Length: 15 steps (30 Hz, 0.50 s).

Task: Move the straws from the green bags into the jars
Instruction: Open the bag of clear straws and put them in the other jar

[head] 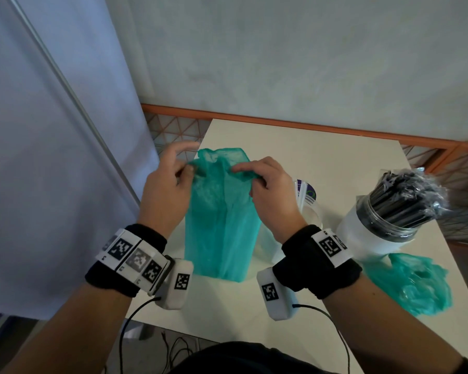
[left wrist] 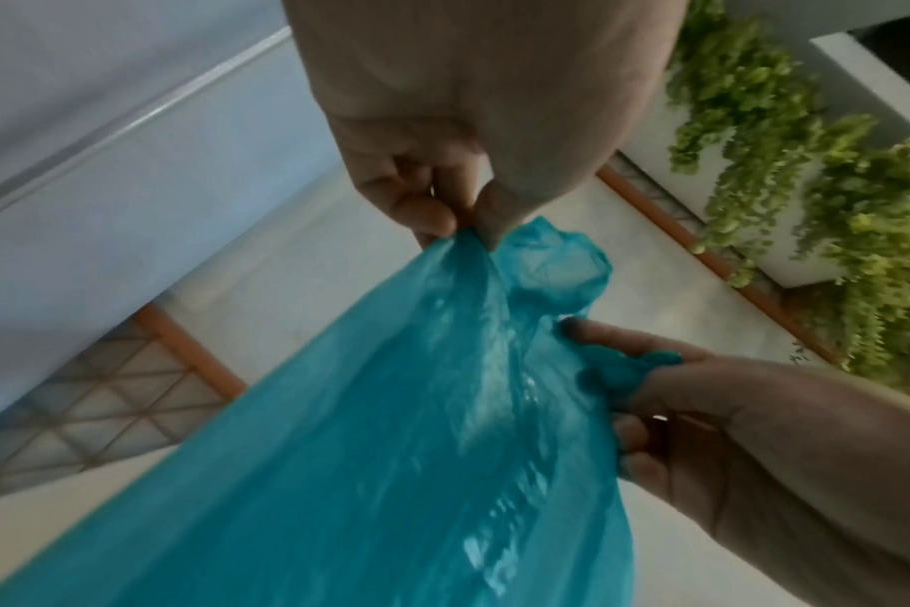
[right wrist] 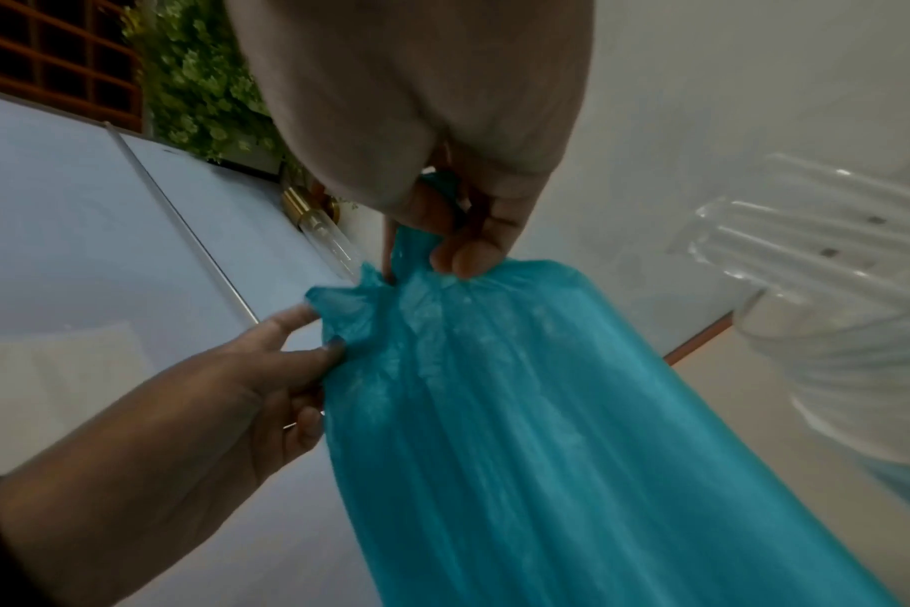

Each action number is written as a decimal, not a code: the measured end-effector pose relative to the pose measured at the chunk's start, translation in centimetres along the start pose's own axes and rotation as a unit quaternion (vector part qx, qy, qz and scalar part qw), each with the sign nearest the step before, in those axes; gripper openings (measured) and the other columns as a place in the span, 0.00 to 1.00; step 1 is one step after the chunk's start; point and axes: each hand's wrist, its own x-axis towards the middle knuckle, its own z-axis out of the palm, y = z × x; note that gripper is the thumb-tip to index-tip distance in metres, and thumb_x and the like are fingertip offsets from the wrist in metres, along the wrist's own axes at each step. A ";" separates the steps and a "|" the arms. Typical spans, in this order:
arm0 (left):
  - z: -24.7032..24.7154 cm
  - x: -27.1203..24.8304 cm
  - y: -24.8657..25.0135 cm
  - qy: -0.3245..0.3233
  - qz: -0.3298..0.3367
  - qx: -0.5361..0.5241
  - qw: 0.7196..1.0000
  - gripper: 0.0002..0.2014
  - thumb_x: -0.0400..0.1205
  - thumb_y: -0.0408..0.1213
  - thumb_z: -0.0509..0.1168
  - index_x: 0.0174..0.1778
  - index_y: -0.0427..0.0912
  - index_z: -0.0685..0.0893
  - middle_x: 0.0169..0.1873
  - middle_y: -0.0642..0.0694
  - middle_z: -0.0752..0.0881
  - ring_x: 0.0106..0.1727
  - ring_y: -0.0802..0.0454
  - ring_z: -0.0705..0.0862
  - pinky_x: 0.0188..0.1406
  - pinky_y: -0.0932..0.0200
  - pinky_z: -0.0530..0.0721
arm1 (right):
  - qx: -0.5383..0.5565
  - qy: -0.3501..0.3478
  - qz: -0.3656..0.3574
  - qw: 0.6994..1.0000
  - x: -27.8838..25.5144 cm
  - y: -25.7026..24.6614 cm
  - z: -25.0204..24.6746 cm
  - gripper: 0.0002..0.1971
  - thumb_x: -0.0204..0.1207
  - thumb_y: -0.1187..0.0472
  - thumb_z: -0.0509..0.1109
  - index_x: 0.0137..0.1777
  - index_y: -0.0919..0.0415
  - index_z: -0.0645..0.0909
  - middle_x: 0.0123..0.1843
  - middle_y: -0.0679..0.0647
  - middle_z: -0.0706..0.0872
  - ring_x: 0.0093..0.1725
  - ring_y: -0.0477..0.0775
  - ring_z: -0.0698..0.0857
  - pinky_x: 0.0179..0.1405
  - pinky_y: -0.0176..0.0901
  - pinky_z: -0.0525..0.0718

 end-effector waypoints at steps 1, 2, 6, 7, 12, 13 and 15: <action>-0.1 -0.1 0.2 -0.031 0.022 0.021 0.999 0.18 0.86 0.31 0.57 0.62 0.62 0.78 0.42 0.47 0.88 0.43 0.47 0.86 0.46 0.45 0.86 | -0.007 -0.012 0.023 1.000 0.2 -0.3 0.1 0.25 0.73 0.79 0.55 0.55 0.58 0.89 0.44 0.51 0.75 0.39 0.56 0.80 0.42 0.44 0.82; -0.3 -0.1 0.3 -0.060 0.033 0.032 0.997 0.22 0.86 0.29 0.55 0.61 0.64 0.80 0.46 0.47 0.88 0.46 0.47 0.86 0.50 0.43 0.86 | -0.014 -0.025 0.044 0.999 0.3 -0.7 0.2 0.25 0.75 0.79 0.55 0.58 0.58 0.88 0.43 0.50 0.73 0.40 0.61 0.81 0.43 0.50 0.84; -0.7 0.0 1.1 -0.075 -0.006 0.009 0.997 0.18 0.80 0.32 0.57 0.49 0.59 0.88 0.49 0.51 0.83 0.52 0.51 0.83 0.56 0.43 0.86 | -0.009 -0.060 0.087 0.994 0.1 -2.3 -0.1 0.17 0.80 0.70 0.59 0.53 0.58 0.89 0.42 0.51 0.69 0.39 0.49 0.76 0.35 0.34 0.80; -0.8 0.0 1.6 -0.070 -0.035 -0.019 0.997 0.14 0.78 0.39 0.58 0.47 0.57 0.89 0.49 0.49 0.84 0.52 0.50 0.84 0.55 0.42 0.86 | -0.014 -0.070 0.092 0.993 0.0 -2.7 -0.3 0.13 0.81 0.63 0.63 0.49 0.61 0.90 0.41 0.50 0.69 0.37 0.43 0.75 0.32 0.30 0.75; -1.1 0.5 2.5 -0.045 -0.082 0.028 0.995 0.10 0.78 0.51 0.69 0.46 0.52 0.92 0.41 0.53 0.87 0.41 0.59 0.85 0.45 0.60 0.87 | -0.132 -0.099 0.079 0.983 0.4 -2.5 -0.4 0.22 0.82 0.50 0.65 0.32 0.66 0.85 0.29 0.51 0.72 0.25 0.45 0.70 0.23 0.31 0.68; -1.3 0.6 2.4 -0.057 -0.062 0.093 0.992 0.07 0.78 0.43 0.71 0.49 0.53 0.92 0.40 0.56 0.85 0.38 0.60 0.83 0.40 0.67 0.82 | -0.171 -0.116 0.080 0.975 0.5 -2.4 -0.3 0.19 0.82 0.54 0.66 0.32 0.63 0.86 0.27 0.51 0.75 0.23 0.45 0.69 0.21 0.32 0.64; -1.5 0.5 2.2 -0.115 -0.055 0.180 0.975 0.18 0.75 0.29 0.69 0.52 0.58 0.91 0.39 0.59 0.79 0.36 0.57 0.80 0.35 0.67 0.79 | -0.240 -0.168 0.103 0.951 0.4 -2.4 -0.6 0.12 0.77 0.64 0.65 0.51 0.55 0.91 0.40 0.53 0.88 0.26 0.48 0.75 0.26 0.35 0.71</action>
